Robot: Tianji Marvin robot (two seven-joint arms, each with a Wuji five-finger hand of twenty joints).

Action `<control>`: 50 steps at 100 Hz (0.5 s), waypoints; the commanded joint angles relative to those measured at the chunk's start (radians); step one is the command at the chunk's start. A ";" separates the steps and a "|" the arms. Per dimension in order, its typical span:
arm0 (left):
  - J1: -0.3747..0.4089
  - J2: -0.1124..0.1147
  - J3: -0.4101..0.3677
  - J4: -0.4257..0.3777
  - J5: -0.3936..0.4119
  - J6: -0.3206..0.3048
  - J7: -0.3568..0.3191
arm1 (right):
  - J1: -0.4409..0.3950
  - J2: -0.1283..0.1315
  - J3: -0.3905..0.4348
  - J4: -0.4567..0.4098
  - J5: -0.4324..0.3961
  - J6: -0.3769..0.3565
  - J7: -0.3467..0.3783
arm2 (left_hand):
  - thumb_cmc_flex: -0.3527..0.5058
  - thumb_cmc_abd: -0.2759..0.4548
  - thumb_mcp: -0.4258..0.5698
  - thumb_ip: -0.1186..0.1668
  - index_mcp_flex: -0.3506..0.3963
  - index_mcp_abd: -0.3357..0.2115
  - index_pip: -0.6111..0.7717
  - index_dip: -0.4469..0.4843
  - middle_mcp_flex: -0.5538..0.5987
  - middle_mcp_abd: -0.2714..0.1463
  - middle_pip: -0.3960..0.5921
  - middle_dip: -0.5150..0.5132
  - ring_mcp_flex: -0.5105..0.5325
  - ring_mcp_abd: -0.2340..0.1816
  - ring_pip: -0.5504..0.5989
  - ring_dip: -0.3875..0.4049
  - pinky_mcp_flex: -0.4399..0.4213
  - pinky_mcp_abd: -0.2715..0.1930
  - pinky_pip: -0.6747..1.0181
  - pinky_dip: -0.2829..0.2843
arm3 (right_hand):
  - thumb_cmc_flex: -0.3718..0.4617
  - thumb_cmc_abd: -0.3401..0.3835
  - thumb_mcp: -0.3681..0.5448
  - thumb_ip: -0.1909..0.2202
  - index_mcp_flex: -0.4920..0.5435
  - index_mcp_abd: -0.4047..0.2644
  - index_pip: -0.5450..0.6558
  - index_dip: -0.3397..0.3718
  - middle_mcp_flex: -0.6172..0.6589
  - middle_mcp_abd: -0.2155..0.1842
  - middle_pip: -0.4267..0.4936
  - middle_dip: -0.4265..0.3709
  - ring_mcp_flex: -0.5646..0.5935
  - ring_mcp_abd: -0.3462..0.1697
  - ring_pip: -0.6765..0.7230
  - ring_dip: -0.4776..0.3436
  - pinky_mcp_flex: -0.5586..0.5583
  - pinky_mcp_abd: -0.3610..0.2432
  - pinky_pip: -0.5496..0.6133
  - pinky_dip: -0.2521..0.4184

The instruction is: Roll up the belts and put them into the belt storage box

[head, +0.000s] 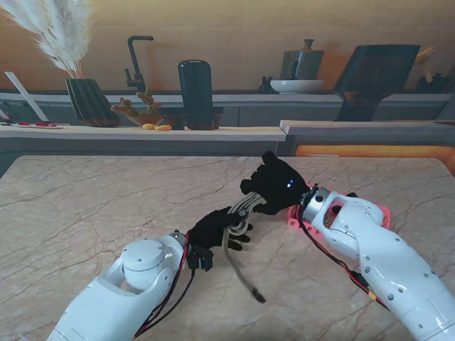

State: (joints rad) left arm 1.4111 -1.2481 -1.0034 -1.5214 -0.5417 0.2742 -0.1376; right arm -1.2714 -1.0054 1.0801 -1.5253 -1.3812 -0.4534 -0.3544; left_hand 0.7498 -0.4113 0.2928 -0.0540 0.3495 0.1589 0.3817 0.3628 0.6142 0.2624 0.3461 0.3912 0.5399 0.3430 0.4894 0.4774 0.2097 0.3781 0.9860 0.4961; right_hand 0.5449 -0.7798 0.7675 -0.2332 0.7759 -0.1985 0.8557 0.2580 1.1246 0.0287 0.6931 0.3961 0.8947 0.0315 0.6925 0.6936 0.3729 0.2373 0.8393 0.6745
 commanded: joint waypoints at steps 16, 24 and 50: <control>-0.001 -0.007 0.019 0.032 -0.049 0.014 -0.019 | 0.010 -0.001 0.017 -0.034 -0.006 0.026 -0.022 | 0.008 -0.001 -0.019 0.019 -0.003 -0.039 -0.052 0.017 -0.049 -0.030 -0.047 -0.013 -0.086 0.002 -0.077 -0.025 -0.049 -0.031 -0.106 -0.041 | 0.099 0.047 0.160 0.042 0.127 -0.123 0.215 0.033 0.072 0.006 0.075 -0.009 0.019 -0.045 0.041 0.010 0.002 0.037 0.042 -0.012; 0.006 -0.015 0.027 0.039 -0.071 -0.022 -0.003 | 0.013 -0.004 0.014 -0.035 -0.003 0.048 -0.026 | 0.001 -0.019 -0.005 0.021 -0.022 -0.053 -0.056 0.019 -0.095 -0.039 -0.067 -0.022 -0.121 -0.025 -0.112 -0.042 -0.070 -0.049 -0.153 -0.064 | 0.101 0.041 0.163 0.045 0.132 -0.115 0.217 0.028 0.074 0.014 0.081 -0.013 0.019 -0.041 0.052 0.013 0.003 0.038 0.047 -0.015; 0.022 -0.023 0.048 0.056 -0.138 -0.133 -0.015 | 0.020 -0.018 -0.022 -0.016 0.020 0.164 -0.048 | -0.075 -0.071 0.108 0.004 -0.032 -0.084 -0.044 0.023 -0.137 -0.070 -0.100 -0.042 -0.154 -0.108 -0.204 -0.090 -0.087 -0.086 -0.235 -0.109 | 0.112 0.015 0.183 0.060 0.146 -0.072 0.225 0.012 0.078 0.047 0.120 -0.032 0.017 -0.011 0.104 0.022 0.000 0.043 0.084 -0.029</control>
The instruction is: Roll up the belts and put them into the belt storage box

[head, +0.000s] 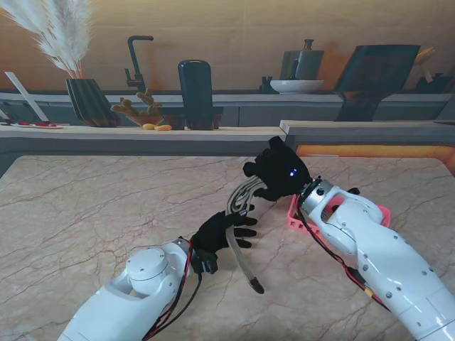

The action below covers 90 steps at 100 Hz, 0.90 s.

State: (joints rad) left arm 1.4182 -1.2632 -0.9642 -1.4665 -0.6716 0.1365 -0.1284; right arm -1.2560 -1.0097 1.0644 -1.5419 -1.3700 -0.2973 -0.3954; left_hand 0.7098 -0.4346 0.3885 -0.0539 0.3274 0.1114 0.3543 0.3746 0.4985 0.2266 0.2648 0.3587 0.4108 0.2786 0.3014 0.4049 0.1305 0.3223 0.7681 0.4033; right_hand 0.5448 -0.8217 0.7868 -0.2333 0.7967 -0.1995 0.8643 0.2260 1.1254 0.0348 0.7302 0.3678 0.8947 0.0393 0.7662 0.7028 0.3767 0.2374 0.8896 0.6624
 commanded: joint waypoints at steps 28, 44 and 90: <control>0.052 -0.031 0.026 -0.039 -0.057 -0.037 0.084 | 0.007 -0.031 -0.053 0.039 0.062 0.098 -0.014 | -0.081 -0.056 0.041 -0.002 -0.106 -0.031 -0.024 0.006 -0.105 -0.032 -0.027 -0.020 -0.048 -0.043 -0.020 -0.023 0.001 -0.061 -0.038 -0.028 | 0.115 0.006 0.203 0.098 0.145 -0.016 0.227 0.041 0.089 0.078 0.143 -0.012 0.029 0.013 0.089 0.021 0.007 0.039 0.099 -0.029; 0.056 -0.057 0.053 -0.052 -0.017 -0.067 0.224 | -0.007 -0.040 -0.076 0.051 0.093 0.151 -0.014 | -0.073 -0.081 0.154 -0.010 -0.178 -0.039 -0.069 -0.066 -0.185 -0.029 0.019 -0.023 -0.048 -0.060 0.038 -0.014 0.062 -0.135 0.017 -0.006 | 0.120 -0.012 0.221 0.111 0.153 0.012 0.229 0.047 0.089 0.099 0.169 -0.006 0.032 0.030 0.110 0.027 0.009 0.039 0.122 -0.030; 0.028 -0.141 0.108 -0.026 0.076 -0.172 0.552 | -0.053 -0.069 -0.132 0.057 0.199 0.254 0.000 | -0.045 -0.114 0.353 -0.041 -0.183 -0.040 -0.184 -0.111 -0.239 -0.036 0.179 -0.020 0.023 -0.090 0.196 -0.038 0.367 -0.242 0.091 -0.041 | 0.105 -0.067 0.297 0.166 0.161 0.072 0.242 0.085 0.094 0.139 0.257 0.027 0.061 0.059 0.166 0.047 0.013 0.051 0.187 -0.022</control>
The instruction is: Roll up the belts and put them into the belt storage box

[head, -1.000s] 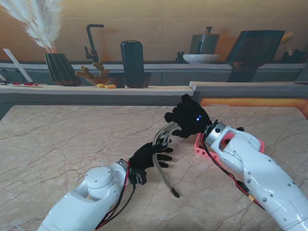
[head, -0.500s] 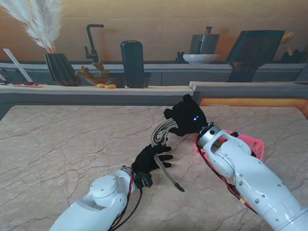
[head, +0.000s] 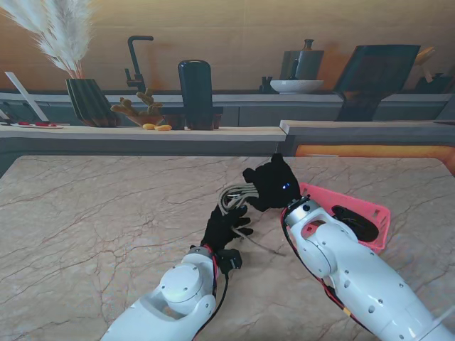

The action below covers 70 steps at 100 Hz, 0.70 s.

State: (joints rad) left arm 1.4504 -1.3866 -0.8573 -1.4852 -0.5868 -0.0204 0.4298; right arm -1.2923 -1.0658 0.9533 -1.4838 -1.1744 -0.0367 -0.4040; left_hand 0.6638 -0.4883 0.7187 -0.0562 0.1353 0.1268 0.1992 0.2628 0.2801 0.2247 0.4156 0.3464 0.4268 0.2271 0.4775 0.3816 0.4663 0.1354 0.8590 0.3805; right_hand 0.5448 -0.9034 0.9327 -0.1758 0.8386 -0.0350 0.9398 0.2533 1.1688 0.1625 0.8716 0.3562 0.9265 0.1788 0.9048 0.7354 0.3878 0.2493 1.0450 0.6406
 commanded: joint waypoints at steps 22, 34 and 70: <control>-0.006 -0.019 -0.001 0.003 0.020 -0.057 0.010 | -0.025 -0.022 -0.045 0.003 0.040 0.007 0.009 | -0.115 -0.107 0.074 -0.069 0.013 -0.063 -0.035 0.002 -0.020 -0.043 0.031 -0.009 0.002 -0.045 0.015 -0.028 0.049 -0.072 -0.039 -0.055 | 0.105 0.009 0.159 0.114 0.119 -0.086 0.168 0.063 0.050 0.018 0.125 0.042 0.031 -0.076 0.032 0.017 -0.001 0.042 0.037 0.001; -0.001 -0.009 -0.014 -0.010 0.026 -0.058 -0.004 | -0.032 -0.021 -0.046 -0.001 0.038 0.008 0.009 | -0.098 -0.059 0.061 -0.081 0.017 -0.065 -0.009 0.013 0.029 -0.041 0.038 -0.005 0.043 -0.034 0.028 -0.025 0.074 -0.069 -0.020 -0.056 | 0.104 0.020 0.156 0.113 0.113 -0.089 0.167 0.065 0.041 0.016 0.126 0.044 0.024 -0.079 0.030 0.017 -0.006 0.042 0.035 0.000; 0.005 -0.015 -0.025 -0.025 0.031 -0.064 0.042 | -0.056 -0.026 -0.054 0.003 0.050 0.032 -0.012 | -0.091 -0.018 0.023 -0.080 0.019 -0.173 0.167 0.008 0.116 -0.060 0.054 0.011 0.086 -0.032 0.030 -0.025 0.176 0.042 0.086 -0.064 | 0.105 0.028 0.146 0.116 0.104 -0.096 0.166 0.076 0.031 0.015 0.133 0.049 0.018 -0.078 0.032 0.020 -0.008 0.044 0.039 0.002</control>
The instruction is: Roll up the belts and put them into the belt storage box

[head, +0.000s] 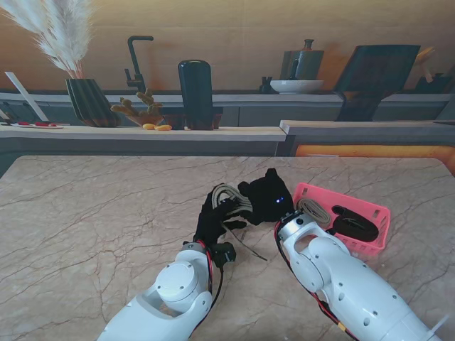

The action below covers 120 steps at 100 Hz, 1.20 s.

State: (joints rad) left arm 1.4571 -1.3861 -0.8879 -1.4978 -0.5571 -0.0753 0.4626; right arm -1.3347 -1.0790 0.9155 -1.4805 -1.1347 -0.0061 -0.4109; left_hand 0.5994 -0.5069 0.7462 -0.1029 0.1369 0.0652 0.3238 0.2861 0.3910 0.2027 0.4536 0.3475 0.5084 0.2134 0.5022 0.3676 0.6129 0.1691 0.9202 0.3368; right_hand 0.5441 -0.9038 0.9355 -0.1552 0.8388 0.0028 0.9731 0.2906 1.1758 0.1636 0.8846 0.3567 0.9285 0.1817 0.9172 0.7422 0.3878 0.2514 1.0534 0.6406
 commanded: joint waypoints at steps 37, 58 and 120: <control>-0.009 -0.030 -0.001 -0.013 0.032 0.012 0.079 | -0.061 -0.014 0.014 -0.053 0.044 -0.007 0.052 | 0.238 0.213 -0.209 0.022 0.021 -0.263 0.364 0.145 0.140 -0.056 0.042 0.024 0.127 0.002 0.096 0.023 0.178 0.052 0.323 -0.010 | 0.102 0.047 0.125 0.098 0.085 -0.158 0.126 0.050 0.004 0.007 0.112 0.055 -0.003 -0.085 0.000 0.007 -0.017 0.034 0.027 0.001; -0.008 -0.040 -0.003 -0.021 0.022 0.012 0.121 | -0.070 -0.018 0.026 -0.064 0.089 -0.002 0.099 | 0.497 0.166 -0.333 -0.007 0.436 -0.154 0.575 0.125 0.383 -0.054 0.034 0.094 0.272 0.002 0.151 0.026 0.283 -0.077 0.292 -0.144 | 0.119 0.095 0.054 0.072 0.072 -0.171 0.097 0.050 -0.008 0.002 0.062 0.059 -0.020 -0.082 -0.039 -0.005 -0.022 0.035 0.018 0.002; -0.021 -0.043 0.006 -0.004 0.077 0.009 0.125 | -0.062 -0.038 0.043 -0.047 0.199 0.009 0.124 | 0.680 0.319 -0.614 0.020 0.401 -0.133 0.605 0.111 0.406 -0.086 0.016 0.147 0.220 -0.005 0.164 0.072 0.079 -0.009 0.197 -0.040 | 0.196 0.261 -0.066 0.010 0.067 -0.104 0.041 0.031 -0.021 0.020 -0.056 0.068 -0.012 -0.047 -0.095 -0.018 -0.018 0.056 -0.037 0.020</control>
State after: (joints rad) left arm 1.4403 -1.4179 -0.8960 -1.5022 -0.5047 -0.0521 0.5938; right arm -1.4025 -1.0974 0.9686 -1.5306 -0.9346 0.0015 -0.2763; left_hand 1.2210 -0.2951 0.1974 -0.1168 0.5060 -0.0639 0.8034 0.3960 0.7869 0.1972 0.4434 0.5074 0.7413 0.2367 0.6476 0.4163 0.7668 0.1777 1.2820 0.2981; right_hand 0.6294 -0.7780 0.7586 -0.1449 0.8043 0.0318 0.9131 0.3037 1.1097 0.1539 0.7734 0.4083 0.8797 0.1637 0.7820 0.7050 0.3691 0.2869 1.0030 0.6406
